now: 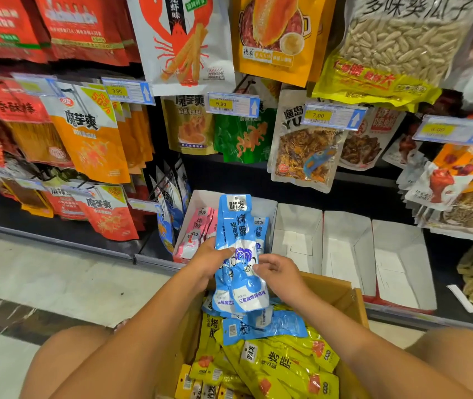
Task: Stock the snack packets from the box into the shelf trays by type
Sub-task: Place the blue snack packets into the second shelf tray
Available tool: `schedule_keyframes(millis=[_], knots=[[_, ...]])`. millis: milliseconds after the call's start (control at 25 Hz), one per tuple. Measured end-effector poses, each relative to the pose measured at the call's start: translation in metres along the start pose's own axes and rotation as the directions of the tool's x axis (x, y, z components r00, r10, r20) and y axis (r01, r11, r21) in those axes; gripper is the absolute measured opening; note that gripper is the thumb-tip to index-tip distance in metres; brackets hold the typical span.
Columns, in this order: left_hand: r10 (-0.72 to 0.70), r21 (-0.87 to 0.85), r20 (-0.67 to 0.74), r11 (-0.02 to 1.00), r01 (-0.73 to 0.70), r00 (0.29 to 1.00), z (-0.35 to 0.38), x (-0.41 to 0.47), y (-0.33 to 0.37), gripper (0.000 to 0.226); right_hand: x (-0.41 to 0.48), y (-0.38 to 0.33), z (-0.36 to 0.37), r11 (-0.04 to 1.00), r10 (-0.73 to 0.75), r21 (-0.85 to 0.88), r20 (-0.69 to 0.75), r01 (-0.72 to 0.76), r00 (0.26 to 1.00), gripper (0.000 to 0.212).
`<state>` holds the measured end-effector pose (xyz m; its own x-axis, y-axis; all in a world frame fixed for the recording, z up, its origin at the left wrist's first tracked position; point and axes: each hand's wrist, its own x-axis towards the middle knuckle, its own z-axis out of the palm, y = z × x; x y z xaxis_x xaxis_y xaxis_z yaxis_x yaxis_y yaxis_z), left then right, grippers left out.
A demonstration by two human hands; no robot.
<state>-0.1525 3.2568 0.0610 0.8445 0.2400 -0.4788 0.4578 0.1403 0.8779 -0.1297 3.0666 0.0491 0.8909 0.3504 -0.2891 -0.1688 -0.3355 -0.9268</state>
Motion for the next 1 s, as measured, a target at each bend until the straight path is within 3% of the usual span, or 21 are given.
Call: schedule_keyframes(millis=[240,560,1000], knots=[[0.039,0.051,-0.04,0.998,-0.037,0.998,-0.009,0.006,0.012,0.023,0.03,-0.006,-0.007,0.995,0.093,-0.033,-0.103,-0.097,0.99,0.007],[0.071,0.13,-0.209,0.991,-0.044,0.975,-0.039,0.021,0.042,0.012,0.099,-0.005,-0.041,0.958,0.273,-0.04,-0.168,-0.283,0.947,0.014],[0.087,0.123,-0.235,0.991,-0.06,0.968,-0.054,0.044,0.055,0.013,0.23,0.038,0.008,0.892,0.438,-0.025,-0.2,-0.452,0.876,0.027]])
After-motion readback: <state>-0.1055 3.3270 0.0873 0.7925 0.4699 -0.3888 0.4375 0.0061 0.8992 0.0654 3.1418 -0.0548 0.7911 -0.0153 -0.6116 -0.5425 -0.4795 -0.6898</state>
